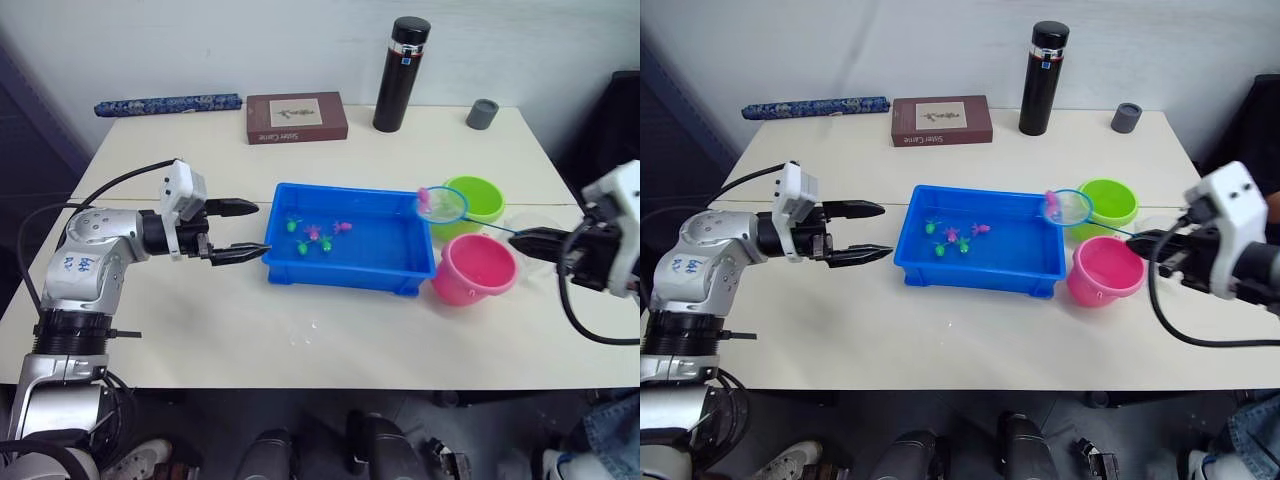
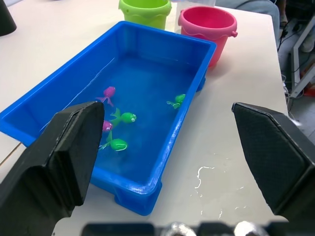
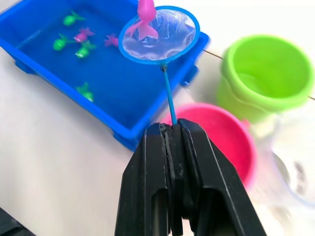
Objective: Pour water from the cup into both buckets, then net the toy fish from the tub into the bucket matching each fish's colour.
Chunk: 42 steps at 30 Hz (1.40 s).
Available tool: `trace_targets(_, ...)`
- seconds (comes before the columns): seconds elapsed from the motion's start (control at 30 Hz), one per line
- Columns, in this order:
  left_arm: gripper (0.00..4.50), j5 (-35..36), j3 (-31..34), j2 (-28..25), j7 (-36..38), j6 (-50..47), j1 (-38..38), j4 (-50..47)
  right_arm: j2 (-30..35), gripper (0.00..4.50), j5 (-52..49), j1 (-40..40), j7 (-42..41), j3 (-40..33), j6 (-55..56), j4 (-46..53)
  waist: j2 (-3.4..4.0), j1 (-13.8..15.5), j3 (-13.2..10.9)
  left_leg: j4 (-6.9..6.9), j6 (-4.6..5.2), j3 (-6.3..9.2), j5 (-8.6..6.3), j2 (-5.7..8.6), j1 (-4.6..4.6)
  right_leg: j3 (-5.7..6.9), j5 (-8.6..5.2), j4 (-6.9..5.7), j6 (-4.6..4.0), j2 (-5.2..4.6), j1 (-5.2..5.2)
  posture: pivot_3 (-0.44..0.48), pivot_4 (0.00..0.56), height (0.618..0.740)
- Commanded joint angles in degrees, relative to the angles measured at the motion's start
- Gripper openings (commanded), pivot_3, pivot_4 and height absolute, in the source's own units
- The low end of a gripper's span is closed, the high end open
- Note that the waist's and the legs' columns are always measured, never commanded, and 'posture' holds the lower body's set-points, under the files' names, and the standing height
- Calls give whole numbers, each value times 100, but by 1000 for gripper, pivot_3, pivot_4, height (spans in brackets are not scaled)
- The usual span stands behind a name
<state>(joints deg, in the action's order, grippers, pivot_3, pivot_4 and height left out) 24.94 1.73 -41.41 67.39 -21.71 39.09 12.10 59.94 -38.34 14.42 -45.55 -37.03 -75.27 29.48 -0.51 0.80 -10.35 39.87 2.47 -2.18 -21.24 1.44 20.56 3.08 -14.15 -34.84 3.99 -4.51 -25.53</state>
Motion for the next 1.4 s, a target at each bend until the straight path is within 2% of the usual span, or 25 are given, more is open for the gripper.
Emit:
trace_targets(0.03, 4483, -90, -42, 80, 165, 228, 320, 191, 197, 0, 53, -512, -112, -807, 14, 274, 0, 37, 0, 1, 1, -1, 0, 0, 1, 0, 0, 0, 1, 0, 0, 0, 150, 740)
trace_targets(0.23, 4483, -271, -229, 328, 374, 484, 729, 725, 88, 0, 211, -1514, -124, -1530, 82, 577, 0, 69, 0, 5, 1, -2, 0, 1, 0, -1, 2, -2, 3, 1, 3, 0, 150, 740)
trace_targets(0.5, 4483, -466, -333, 534, 661, 754, 1114, 1315, -58, 0, 527, -2589, -90, -2017, 257, 1084, 0, 71, 0, 8, 1, -3, 0, 1, 0, -1, 2, -4, 4, 6, 4, 0, 150, 740)
trace_targets(0.67, 4483, -579, -385, 679, 795, 881, 1324, 1604, -69, 0, 907, -3022, 63, -1847, 736, 1404, 0, 71, 0, 12, 1, -5, 0, 2, -1, -2, 4, -5, 7, 8, 6, 0, 150, 740)
trace_targets(0.97, 4483, -683, -383, 763, 935, 953, 1450, 1792, 278, 0, 1865, -3488, 266, -1270, 1425, 1559, 0, 69, 0, 13, 1, -7, 1, 3, -2, -3, 4, -7, 8, 10, 6, 0, 150, 740)
trace_targets(1.23, 4483, -695, -358, 765, 943, 911, 1395, 1718, 611, 0, 2656, -3587, 249, -812, 2126, 1395, -1, 69, 0, 17, 3, -7, 1, 5, -2, -4, 5, -9, 9, 10, 7, 0, 150, 740)
trace_targets(1.4, 4483, -686, -349, 761, 921, 882, 1365, 1675, 574, 0, 2958, -3552, 131, -623, 2406, 1378, -1, 69, 0, 18, 3, -8, 2, 5, -2, -3, 5, -10, 9, 12, 7, 0, 150, 740)
